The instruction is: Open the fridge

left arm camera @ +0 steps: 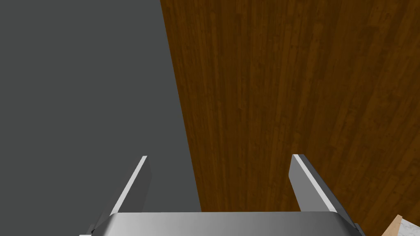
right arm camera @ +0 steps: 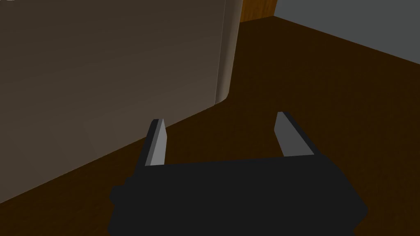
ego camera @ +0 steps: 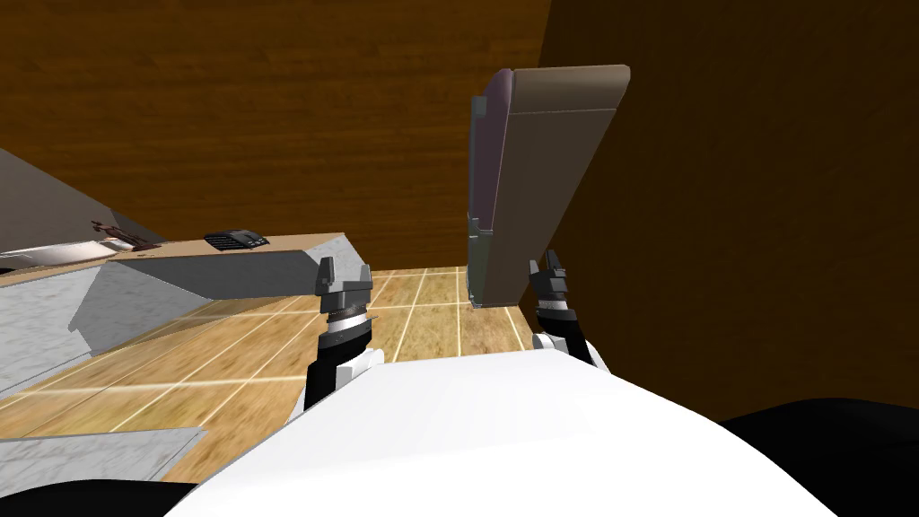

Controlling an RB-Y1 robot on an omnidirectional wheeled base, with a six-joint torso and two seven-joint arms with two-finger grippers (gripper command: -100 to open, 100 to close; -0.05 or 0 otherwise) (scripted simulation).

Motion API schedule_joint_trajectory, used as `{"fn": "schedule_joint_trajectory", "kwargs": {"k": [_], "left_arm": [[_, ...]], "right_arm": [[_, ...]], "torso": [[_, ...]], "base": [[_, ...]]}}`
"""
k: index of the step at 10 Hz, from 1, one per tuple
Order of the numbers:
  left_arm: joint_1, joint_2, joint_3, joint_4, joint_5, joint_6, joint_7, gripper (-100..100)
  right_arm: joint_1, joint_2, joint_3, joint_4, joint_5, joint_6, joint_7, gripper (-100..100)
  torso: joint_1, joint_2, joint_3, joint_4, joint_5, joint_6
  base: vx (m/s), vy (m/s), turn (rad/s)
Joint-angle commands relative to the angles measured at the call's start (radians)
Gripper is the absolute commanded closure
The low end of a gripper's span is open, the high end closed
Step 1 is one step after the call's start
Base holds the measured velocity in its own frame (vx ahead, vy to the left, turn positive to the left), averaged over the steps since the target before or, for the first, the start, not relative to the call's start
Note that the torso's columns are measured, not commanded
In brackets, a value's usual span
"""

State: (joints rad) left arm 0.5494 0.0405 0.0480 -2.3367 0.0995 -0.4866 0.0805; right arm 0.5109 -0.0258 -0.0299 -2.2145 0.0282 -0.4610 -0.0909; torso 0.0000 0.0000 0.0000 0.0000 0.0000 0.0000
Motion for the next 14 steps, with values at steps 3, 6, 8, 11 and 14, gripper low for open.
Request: {"fn": "schedule_joint_trajectory", "kwargs": {"k": [3,6,8,11,14], "left_arm": [[0.0,0.0,0.0,0.0,0.0,0.0,0.0,0],[0.0,0.0,0.0,0.0,0.0,0.0,0.0,0],[0.0,0.0,0.0,0.0,0.0,0.0,0.0,0],[0.0,0.0,0.0,0.0,0.0,0.0,0.0,0],[0.0,0.0,0.0,0.0,0.0,0.0,0.0,0]], "right_arm": [[0.0,0.0,0.0,0.0,0.0,0.0,0.0,0],[0.0,0.0,0.0,0.0,0.0,0.0,0.0,0],[0.0,0.0,0.0,0.0,0.0,0.0,0.0,0],[0.001,-0.05,-0.022,-0.006,0.029,0.0,0.024,-100],[0.006,-0.115,-0.074,-0.027,0.101,0.001,0.081,-100]], "torso": [[0.0,0.175,-0.351,0.176,0.0,0.0],[0.0,0.396,-0.792,0.396,0.0,0.0],[0.0,0.544,-1.087,0.544,0.0,0.0],[0.0,0.724,-1.452,0.724,0.0,0.0],[0.002,0.734,-1.478,0.737,0.0,0.0]], "base": [[0.0,0.0,0.0],[0.0,0.0,0.0],[0.0,0.0,0.0],[0.033,0.011,-0.015],[0.13,0.047,-0.046]]}}
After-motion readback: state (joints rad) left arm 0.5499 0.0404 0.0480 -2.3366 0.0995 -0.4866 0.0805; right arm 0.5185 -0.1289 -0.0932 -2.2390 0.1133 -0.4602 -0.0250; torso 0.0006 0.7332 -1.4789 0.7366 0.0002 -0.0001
